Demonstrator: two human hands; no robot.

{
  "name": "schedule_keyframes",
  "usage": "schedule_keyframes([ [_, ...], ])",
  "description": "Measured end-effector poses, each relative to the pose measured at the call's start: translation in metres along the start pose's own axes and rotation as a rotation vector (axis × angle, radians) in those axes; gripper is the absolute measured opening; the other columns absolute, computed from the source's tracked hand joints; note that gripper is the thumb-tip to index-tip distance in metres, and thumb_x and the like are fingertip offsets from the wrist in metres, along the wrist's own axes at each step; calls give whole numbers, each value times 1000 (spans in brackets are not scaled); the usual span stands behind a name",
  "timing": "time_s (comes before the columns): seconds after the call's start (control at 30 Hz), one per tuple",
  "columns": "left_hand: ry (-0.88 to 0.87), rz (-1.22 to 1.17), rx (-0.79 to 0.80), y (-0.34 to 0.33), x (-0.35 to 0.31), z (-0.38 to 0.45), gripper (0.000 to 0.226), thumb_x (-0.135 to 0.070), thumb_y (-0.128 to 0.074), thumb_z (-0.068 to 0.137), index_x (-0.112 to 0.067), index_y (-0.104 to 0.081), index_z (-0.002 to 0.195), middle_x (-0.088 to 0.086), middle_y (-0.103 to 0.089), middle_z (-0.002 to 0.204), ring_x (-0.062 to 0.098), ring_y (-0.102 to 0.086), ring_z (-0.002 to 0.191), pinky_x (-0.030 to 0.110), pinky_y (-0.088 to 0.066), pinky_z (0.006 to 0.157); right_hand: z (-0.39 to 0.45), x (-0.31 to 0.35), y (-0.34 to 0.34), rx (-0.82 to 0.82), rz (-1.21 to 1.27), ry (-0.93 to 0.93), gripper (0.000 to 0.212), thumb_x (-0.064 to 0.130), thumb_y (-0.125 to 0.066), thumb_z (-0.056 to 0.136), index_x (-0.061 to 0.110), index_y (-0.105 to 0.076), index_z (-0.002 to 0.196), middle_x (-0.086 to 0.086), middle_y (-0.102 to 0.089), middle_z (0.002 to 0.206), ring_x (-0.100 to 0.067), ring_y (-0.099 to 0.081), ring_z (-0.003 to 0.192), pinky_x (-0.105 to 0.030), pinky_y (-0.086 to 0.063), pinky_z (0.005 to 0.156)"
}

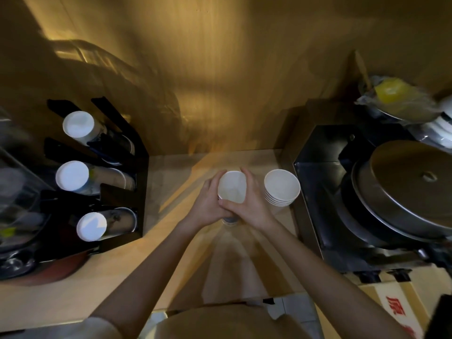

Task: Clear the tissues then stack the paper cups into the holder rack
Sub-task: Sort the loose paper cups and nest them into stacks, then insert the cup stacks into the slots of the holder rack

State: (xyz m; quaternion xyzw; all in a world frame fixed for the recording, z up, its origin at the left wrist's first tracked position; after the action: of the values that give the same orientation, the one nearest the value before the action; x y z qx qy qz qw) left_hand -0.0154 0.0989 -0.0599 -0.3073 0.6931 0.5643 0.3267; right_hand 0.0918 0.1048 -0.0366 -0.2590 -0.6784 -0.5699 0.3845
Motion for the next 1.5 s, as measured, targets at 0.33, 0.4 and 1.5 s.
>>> schedule_keyframes([
  [0.33,40,-54,-156,5,-2,-13,103,-24,-88,51,-22,-31,136,3,-53,131,23,-53,116,25,-41,85,2,-4,-1,186,86,-37,89,34,-71,77,14,-19,145,3,-31,144,-12,-30,133,-26,-25,110],
  [0.4,67,-48,-231,19,-3,-19,102,-29,-88,51,-23,-32,136,2,-56,129,23,-55,115,22,-39,83,5,-6,10,159,286,-140,66,32,-63,84,16,-33,140,9,-40,131,-8,-39,123,-24,-31,102],
  [1.5,-168,-301,-813,308,7,-107,84,-49,-59,63,-22,-31,137,-27,-46,124,-12,-49,114,12,-38,99,87,289,-104,359,527,384,73,6,-82,63,21,-42,123,15,-59,112,12,-59,95,-6,-46,82],
])
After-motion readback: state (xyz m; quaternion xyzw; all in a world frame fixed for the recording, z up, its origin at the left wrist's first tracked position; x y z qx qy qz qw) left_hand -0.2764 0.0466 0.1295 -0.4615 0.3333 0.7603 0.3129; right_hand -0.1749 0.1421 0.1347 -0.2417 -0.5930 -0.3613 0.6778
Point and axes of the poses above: each hand's wrist, its own z-axis towards the middle knuckle, its own y-axis out of the back of the hand, x = y × z, the point moved 8 cm from there along z, towards the middle knuckle
